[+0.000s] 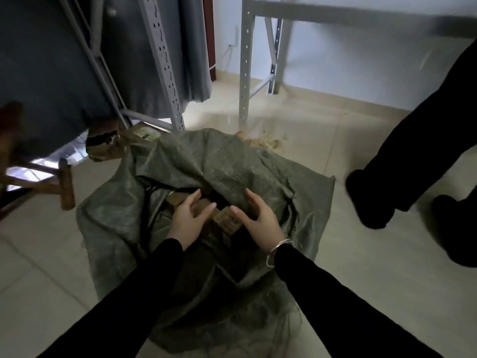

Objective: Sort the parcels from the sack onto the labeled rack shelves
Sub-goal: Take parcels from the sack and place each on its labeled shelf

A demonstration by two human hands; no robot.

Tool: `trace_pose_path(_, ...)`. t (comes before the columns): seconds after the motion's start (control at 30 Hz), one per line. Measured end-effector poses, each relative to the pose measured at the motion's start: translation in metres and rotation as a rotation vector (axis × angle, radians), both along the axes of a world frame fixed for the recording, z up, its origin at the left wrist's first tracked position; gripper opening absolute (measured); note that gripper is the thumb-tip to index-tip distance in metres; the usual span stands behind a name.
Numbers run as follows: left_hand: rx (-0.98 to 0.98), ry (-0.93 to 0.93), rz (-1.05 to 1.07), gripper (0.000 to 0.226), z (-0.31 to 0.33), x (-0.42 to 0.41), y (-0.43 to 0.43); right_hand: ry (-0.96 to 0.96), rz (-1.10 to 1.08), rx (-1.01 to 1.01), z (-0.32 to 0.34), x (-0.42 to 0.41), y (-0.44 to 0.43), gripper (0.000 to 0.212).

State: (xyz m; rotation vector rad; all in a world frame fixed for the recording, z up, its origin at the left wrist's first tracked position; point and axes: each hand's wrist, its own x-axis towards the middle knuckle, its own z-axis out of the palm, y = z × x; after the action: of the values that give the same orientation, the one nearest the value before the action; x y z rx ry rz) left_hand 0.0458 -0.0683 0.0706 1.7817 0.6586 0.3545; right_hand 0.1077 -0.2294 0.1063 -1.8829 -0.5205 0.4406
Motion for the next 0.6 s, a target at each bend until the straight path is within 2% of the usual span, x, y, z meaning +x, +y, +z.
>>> trace_pose_path(0.1,0.025,0.039,-0.007,0.065,-0.017,0.002,-0.003,0.019,-0.018,-0.021,-0.018,0.0,0.001,0.063)
trace_pose_path(0.27,0.086,0.175,-0.046,0.089,-0.071,0.024,-0.007,0.054,-0.093,-0.073,-0.072,0.007,0.018,0.041)
trace_pose_path(0.4,0.157,0.254,-0.02,0.083,-0.11,0.044,-0.018,0.1,-0.105,-0.207,-0.117,0.017,0.026,0.04)
trace_pose_path(0.53,0.155,0.23,0.015,0.099,-0.139,0.055,-0.02,0.158,-0.032,-0.31,-0.147,0.018,0.029,0.043)
trace_pose_path(0.6,0.169,0.207,0.043,0.095,-0.148,0.058,-0.017,0.186,-0.012,-0.345,-0.158,0.02,0.031,0.043)
